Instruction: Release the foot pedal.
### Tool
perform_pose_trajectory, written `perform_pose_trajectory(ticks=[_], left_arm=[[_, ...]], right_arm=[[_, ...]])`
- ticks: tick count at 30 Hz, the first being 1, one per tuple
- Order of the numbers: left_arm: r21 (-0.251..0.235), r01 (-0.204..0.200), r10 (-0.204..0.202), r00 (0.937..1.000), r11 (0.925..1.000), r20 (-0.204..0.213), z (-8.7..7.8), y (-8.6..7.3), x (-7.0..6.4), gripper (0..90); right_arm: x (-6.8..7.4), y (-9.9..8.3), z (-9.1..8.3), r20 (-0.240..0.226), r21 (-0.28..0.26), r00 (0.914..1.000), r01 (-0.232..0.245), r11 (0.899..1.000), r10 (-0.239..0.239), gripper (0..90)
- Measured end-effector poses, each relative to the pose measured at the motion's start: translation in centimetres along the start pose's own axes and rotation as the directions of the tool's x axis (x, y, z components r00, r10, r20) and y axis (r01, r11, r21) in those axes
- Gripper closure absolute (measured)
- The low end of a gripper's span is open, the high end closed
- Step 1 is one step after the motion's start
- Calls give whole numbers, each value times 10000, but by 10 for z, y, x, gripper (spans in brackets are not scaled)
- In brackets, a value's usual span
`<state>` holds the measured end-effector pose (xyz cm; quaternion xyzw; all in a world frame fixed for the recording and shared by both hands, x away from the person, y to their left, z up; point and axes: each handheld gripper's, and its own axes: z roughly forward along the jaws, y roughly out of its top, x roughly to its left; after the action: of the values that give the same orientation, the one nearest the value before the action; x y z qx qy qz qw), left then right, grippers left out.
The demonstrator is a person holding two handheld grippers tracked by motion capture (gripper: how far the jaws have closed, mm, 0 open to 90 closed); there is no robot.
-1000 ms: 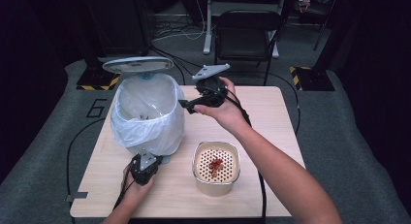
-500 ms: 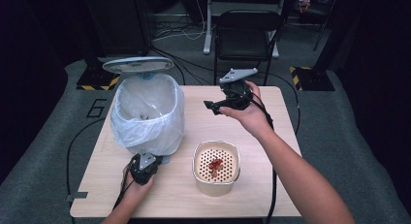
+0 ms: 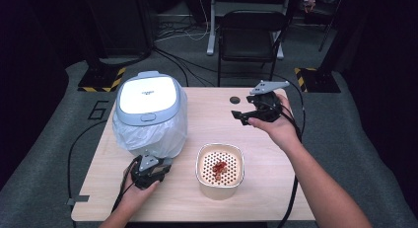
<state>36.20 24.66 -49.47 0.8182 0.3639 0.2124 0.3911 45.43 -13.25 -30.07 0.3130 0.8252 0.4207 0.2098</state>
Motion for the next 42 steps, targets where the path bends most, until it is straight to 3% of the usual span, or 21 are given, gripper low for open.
perform_pose_trajectory(ticks=[2,3,4,6,12,13,18,20,24,28,29,33,34,36,37,40,42], left_arm=[[-10,194,-194,9998,9998,100,-2,1,-2,552],[81,-54,52,9998,10000,192,-9,3,0,531],[81,-54,52,9998,10000,192,-9,3,0,520],[-43,773,-771,9960,9970,456,-18,3,1,506],[-146,1338,-1327,9895,9909,575,-35,1,12,474],[-165,1456,-1447,9883,9892,488,-41,-1,16,472],[-186,1664,-1659,9858,9859,268,-55,-6,24,466],[-214,1912,-1909,9815,9813,147,-66,-11,31,461],[-250,2226,-2231,9745,9746,-221,-75,-20,39,451],[-142,2491,-2495,9673,9684,-453,-76,-28,45,447],[-118,2568,-2571,9643,9664,-629,-76,-32,49,444],[-146,2691,-2694,9591,9630,-865,-75,-40,53,442],[-113,2871,-2870,9543,9578,-832,-75,-43,55,438],[-174,2909,-2913,9530,9566,-836,-75,-45,56,425],[-324,3057,-3073,9478,9516,-851,-75,-48,58,423],[-197,3059,-3064,9479,9519,-870,-75,-50,60,423],[-283,3130,-3142,9444,9493,-969,-74,-53,62,422]], right_arm=[[-1,-4,-1,60,27,10000,-14,10000,14,239],[-2,-13,-4,95,96,9999,-54,9999,53,239],[-2,-13,-4,95,96,9999,-54,9999,53,239],[-3,-28,-8,245,198,9996,-156,9997,151,242],[-3,-53,-15,426,229,9985,-355,9991,345,248],[-3,-63,-17,493,229,9977,-475,9986,464,250],[-1,-79,-22,688,274,9966,-462,9986,442,253],[1,-93,-28,781,162,9940,-776,9969,761,255],[4,-111,-34,1083,257,9897,-966,9950,933,256],[5,-125,-36,1158,181,9853,-1285,9915,1256,256],[5,-136,-35,1301,193,9815,-1445,9893,1408,256],[6,-149,-33,1460,444,9796,-1458,9883,1380,256],[6,-158,-32,1584,444,9748,-1662,9851,1573,256],[6,-162,-32,1580,369,9723,-1802,9829,1723,256],[6,-171,-31,1695,308,9688,-1887,9816,1809,256],[6,-179,-30,1859,316,9648,-1952,9803,1861,256],[7,-187,-28,1898,317,9616,-2079,9776,1983,256]])
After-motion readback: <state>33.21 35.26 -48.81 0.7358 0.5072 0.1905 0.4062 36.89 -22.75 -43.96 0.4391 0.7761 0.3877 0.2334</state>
